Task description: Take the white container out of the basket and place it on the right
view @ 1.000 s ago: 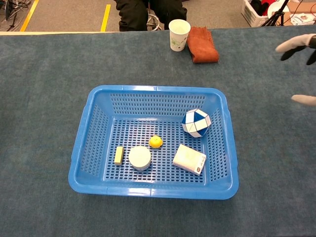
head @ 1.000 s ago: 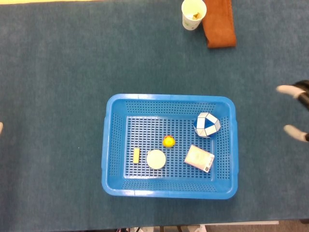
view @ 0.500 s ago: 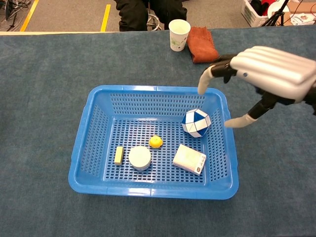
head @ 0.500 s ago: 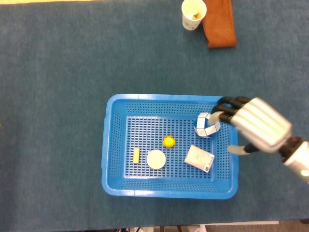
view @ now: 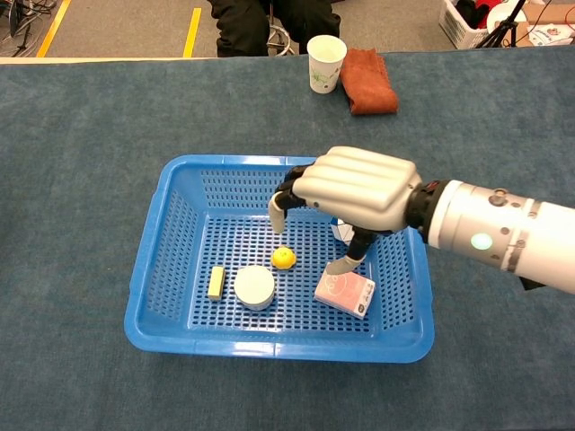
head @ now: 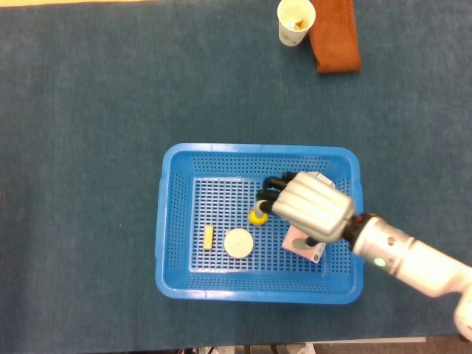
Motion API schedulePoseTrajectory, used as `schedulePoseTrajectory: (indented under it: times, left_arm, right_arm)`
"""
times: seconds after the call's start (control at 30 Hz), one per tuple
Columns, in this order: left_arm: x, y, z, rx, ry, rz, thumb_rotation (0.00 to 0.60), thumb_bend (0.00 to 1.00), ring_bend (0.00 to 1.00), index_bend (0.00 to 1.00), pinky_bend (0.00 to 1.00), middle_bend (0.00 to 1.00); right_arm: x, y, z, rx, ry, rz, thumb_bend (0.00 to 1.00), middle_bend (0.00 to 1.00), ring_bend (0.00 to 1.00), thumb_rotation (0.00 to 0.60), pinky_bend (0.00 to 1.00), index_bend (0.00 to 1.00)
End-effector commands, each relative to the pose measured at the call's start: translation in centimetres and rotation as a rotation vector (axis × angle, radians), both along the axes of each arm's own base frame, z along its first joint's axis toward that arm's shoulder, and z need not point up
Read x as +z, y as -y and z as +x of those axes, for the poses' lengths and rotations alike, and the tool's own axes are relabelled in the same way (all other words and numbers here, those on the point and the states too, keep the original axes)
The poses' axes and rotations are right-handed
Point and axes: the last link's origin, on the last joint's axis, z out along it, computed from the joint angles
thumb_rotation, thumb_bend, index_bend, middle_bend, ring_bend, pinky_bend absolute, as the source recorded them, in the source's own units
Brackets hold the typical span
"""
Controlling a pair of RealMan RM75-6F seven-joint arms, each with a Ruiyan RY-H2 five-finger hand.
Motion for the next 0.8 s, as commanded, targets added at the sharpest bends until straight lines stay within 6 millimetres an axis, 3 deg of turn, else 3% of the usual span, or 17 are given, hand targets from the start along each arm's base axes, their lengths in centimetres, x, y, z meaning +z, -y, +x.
schedulePoseTrajectory:
  times: [0.03,0.33,0.8]
  left_arm:
    - [0.1,0.0,0.0,0.002,0.002,0.008,0.6,0.25,0.23,0.29,0.25,0.35]
    - [0.5,0.3,-0.2,0.012,0.008,0.031,0.6,0.25,0.23,0.29,0.25,0.35]
    - [1.0,0.4,-0.6,0.016,0.014,0.045,0.6,0.25,0.23,0.29,0.25,0.35]
  right_arm:
    - [-2.2,0.1,1.2,0.044,-0.04,0.011,0.03,0.34,0.24,0.6,0.38,0.38]
    - [-5.9,-0.7,2.6,0.136,-0.129,0.019,0.03,0.32,0.23,0.6,0.38,0.36]
    - [-8.3,-0.9,3.5,0.171,-0.173,0.006,0.03,0.31,0.22,0.6,0.38,0.31]
